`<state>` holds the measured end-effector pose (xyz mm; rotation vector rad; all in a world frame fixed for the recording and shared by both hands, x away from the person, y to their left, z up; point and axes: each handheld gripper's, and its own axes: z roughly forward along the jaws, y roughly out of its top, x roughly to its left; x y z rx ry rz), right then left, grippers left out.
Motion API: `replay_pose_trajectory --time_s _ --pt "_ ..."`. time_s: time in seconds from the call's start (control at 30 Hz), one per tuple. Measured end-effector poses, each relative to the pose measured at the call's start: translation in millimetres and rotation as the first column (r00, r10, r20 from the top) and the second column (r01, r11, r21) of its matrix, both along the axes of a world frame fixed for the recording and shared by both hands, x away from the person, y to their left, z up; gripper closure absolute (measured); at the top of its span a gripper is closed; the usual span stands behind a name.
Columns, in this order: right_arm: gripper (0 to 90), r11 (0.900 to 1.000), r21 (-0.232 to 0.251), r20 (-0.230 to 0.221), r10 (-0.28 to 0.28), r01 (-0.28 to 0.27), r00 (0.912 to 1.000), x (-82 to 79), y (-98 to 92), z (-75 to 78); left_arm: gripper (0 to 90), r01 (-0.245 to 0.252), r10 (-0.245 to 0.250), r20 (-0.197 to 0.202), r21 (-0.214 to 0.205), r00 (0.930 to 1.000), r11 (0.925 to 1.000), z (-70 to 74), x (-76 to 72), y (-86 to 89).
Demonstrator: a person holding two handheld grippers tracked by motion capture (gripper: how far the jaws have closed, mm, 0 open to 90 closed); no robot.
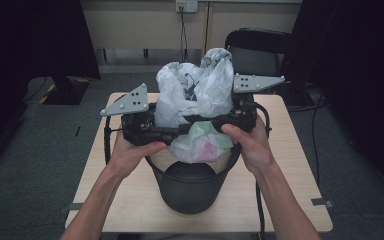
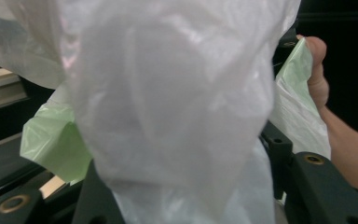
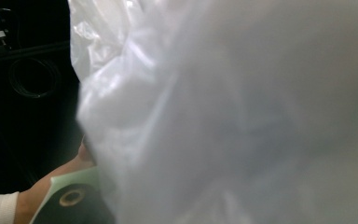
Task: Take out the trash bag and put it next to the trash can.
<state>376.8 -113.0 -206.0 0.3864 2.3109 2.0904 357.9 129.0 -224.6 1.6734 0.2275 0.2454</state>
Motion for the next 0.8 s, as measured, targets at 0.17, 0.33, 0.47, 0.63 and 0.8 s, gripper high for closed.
replay_pose_trajectory --time_s 0.17,0.33,0.47,0.63,0.8 --pt "64.9 0.9998 0.01 -0.043 0.017 -0.017 0.9989 1.1 -3.7 -1.8 50.6 0.023 -0.023 -0.005 0.013 0.9997 0.9996 -1.6 1.3 0.5" --pt "53.1 0.9979 0.026 -0.076 0.062 -0.06 0.9952 -0.3 -6.1 -3.5 64.0 0.008 -0.008 0.018 0.049 0.9998 0.9988 -2.8 1.5 6.0" --pt "35.1 0.9999 0.011 -0.041 0.008 -0.008 0.9991 -6.7 -6.0 0.3 77.9 0.0 0.0 -0.017 0.008 0.9999 1.0 -6.3 6.5 11.8" --pt "22.8 0.9959 -0.03 -0.015 -0.086 0.085 0.9962 -9.8 -9.5 -0.9 79.9 -0.033 0.032 -0.021 -0.025 0.9993 0.9992 -3.7 9.3 18.8" --pt "20.8 0.993 -0.014 -0.007 -0.117 0.117 0.9931 -8.6 -20.5 -8.8 79.9 -0.057 0.057 -0.019 -0.024 0.9982 0.9981 0.4 12.9 25.6"
